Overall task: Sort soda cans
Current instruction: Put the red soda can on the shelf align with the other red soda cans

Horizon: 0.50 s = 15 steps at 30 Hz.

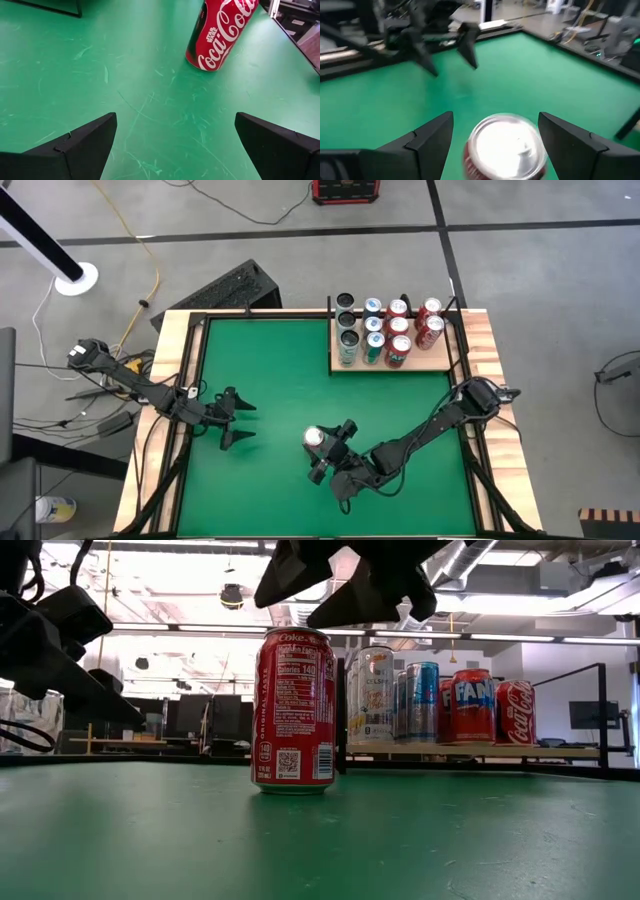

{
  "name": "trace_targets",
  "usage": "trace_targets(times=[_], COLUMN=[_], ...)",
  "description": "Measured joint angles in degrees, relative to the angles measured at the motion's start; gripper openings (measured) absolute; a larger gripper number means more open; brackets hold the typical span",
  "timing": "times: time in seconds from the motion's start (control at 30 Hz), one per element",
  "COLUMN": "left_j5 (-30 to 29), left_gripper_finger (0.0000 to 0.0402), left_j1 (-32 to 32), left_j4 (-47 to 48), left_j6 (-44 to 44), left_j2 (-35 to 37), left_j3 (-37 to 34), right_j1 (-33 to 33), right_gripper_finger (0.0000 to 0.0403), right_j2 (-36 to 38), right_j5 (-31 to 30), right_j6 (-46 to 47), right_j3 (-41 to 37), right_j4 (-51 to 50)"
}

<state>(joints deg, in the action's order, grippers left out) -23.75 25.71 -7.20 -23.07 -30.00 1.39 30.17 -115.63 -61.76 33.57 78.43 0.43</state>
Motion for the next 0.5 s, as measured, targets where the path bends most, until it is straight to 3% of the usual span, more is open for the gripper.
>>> trace_targets(times=[0.5], left_j5=[-0.10], left_gripper_finger=[0.0392], left_j1=[0.00], left_j4=[0.11], left_j6=[0.02], left_j2=[0.02], left_j3=[0.00], right_j1=[-1.53], right_gripper_finger=[0.0317], right_j2=[0.02], right_j5=[4.78], right_j6=[3.29], right_j3=[0.00], right_j4=[-5.70])
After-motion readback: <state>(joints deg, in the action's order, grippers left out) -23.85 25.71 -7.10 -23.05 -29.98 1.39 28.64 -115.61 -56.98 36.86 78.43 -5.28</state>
